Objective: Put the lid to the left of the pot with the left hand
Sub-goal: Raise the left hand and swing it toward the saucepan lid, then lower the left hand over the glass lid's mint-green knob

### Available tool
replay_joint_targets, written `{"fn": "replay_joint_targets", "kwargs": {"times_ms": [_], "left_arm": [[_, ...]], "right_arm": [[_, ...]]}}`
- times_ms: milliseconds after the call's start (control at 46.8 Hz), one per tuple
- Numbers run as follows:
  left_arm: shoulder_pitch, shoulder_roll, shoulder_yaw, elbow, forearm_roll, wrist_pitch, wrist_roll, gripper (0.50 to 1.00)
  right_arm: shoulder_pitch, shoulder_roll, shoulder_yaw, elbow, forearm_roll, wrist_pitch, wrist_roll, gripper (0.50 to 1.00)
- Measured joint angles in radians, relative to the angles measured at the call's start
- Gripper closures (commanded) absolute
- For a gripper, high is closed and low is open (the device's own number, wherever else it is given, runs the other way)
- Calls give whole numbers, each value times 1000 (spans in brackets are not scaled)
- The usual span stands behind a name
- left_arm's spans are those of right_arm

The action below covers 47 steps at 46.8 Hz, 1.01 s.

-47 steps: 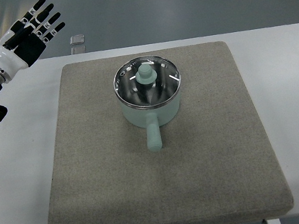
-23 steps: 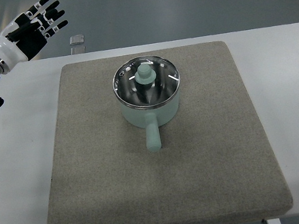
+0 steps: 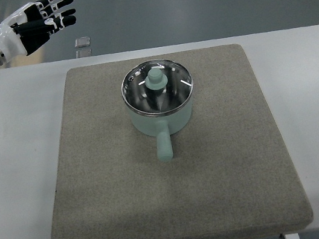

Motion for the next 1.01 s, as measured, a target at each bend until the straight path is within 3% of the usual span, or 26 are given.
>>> {"fn": "replay_joint_targets", "kwargs": {"times_ms": [150, 428, 770, 1005], "left_arm": [[-39, 7, 6, -4, 184, 1, -51, 506], [-120, 9, 40, -15, 428, 6, -62, 506], [-201, 40, 179, -243, 674, 1, -62, 506], [-296, 28, 272, -306, 820, 1, -62, 506]], "right_arm": [[0, 0, 0, 0, 0, 0, 0, 579], [0, 0, 0, 0, 0, 0, 0, 579], [0, 0, 0, 0, 0, 0, 0, 579], [0, 0, 0, 0, 0, 0, 0, 579]]}}
